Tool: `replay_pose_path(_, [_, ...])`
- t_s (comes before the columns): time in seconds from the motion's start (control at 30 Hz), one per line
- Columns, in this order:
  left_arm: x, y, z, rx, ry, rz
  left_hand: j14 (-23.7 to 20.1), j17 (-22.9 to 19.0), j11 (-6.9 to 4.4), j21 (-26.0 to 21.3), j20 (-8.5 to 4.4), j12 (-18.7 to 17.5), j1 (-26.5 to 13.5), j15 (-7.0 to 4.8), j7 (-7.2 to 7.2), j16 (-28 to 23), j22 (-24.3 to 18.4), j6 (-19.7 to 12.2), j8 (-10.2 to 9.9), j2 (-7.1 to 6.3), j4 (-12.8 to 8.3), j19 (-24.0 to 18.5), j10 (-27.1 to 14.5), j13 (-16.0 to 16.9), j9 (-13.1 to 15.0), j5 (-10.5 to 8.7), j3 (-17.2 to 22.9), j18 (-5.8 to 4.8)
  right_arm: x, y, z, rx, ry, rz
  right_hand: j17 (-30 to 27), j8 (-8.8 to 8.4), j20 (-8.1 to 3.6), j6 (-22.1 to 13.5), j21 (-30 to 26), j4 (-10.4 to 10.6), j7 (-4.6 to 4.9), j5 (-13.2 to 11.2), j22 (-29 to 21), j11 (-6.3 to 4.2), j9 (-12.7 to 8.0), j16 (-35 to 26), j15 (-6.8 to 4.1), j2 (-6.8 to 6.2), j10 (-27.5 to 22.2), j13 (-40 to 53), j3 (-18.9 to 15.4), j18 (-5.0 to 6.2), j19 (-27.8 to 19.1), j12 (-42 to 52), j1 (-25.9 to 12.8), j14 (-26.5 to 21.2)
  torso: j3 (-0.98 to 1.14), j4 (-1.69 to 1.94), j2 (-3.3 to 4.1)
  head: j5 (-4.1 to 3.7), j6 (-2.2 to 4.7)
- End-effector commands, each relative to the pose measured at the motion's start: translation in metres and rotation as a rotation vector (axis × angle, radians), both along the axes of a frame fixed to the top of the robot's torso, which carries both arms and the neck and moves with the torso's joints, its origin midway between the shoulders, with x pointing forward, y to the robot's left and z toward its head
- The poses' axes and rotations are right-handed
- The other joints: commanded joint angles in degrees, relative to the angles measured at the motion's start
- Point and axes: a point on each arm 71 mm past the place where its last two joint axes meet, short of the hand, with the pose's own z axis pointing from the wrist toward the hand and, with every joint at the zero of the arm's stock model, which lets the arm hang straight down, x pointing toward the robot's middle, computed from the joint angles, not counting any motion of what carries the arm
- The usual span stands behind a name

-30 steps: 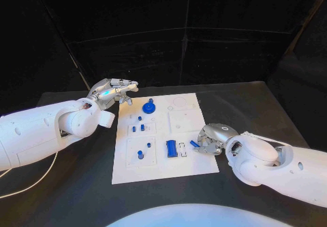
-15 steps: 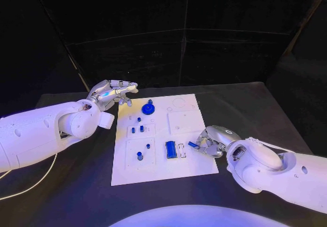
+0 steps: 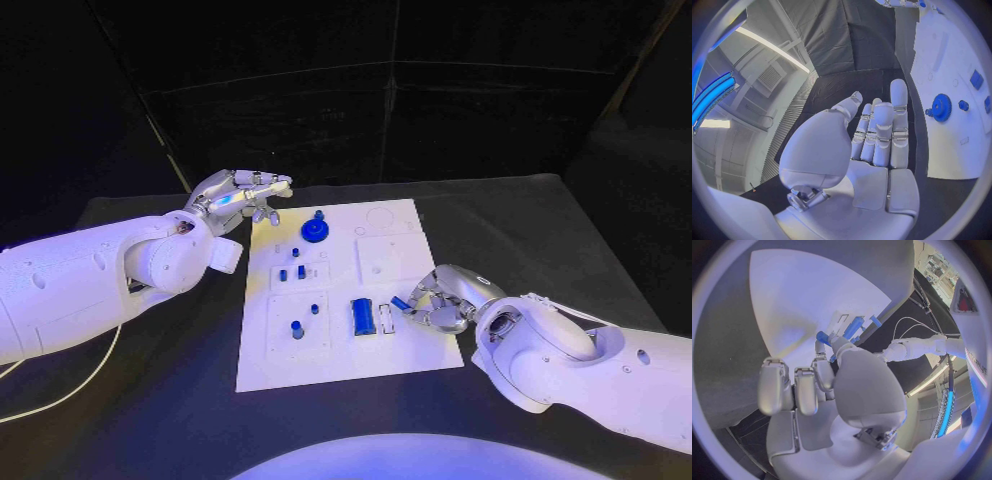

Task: Assemble the parts on the task board

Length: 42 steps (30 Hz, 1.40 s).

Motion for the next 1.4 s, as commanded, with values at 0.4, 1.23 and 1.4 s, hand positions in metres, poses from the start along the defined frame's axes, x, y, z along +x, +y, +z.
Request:
replay_pose_path(0.4, [-0.001,-0.001,0.001,-0.006,-0.001,-0.016,-0.3,0.0,-0.11,-0.3,0.33,0.2,0.2,-0.08,-0.09,-0.2,-0.1,-0.4,0.3,0.31,0.1,0.0,-0.3,0.1,0.0,-0.26,-0.3,0.74,0.000,0.011,-0.009,-0.012,0.116,0.016,9.9,0.62,-0.30,2.2,0.6,1.7,-0.68,2.4,0.7,-0.40,1.0,0.5,-0.57,-1.61,0.7,1.9,-2.0,-0.26,0.3,0.4,-3.7,5.2,0.04,-0.08,0.13,0.25,-0.23])
replay_pose_path(1.23, [-0.001,-0.002,0.001,-0.001,0.000,-0.024,-0.4,-0.2,-0.11,-0.4,0.35,0.3,0.4,-0.07,-0.10,-0.2,-0.1,-0.5,0.4,0.39,0.0,-0.1,-0.5,0.1,0.0,-0.25,-0.4,0.75,0.001,0.017,-0.007,0.025,0.090,0.019,11.8,1.96,-1.06,3.9,2.0,5.0,-1.73,11.6,2.9,-1.29,3.0,1.8,-1.33,-2.18,1.8,2.8,-8.8,-0.76,1.4,1.7,-7.4,5.6,0.05,-0.12,0.13,0.29,-0.46])
replay_pose_path(1.4, [-0.002,-0.002,0.001,0.003,-0.002,-0.028,-0.4,-0.2,-0.11,-0.4,0.35,0.3,0.4,-0.07,-0.10,-0.2,-0.1,-0.5,0.4,0.39,0.0,-0.1,-0.5,0.1,0.0,-0.25,-0.4,0.75,0.001,0.019,-0.007,0.037,0.081,0.021,11.8,1.97,-1.12,3.8,2.0,5.0,-1.78,12.2,3.0,-1.35,3.2,1.8,-1.39,-1.98,1.8,2.9,-9.0,-0.76,1.4,1.8,-7.1,5.6,0.04,-0.08,0.12,0.35,-0.53])
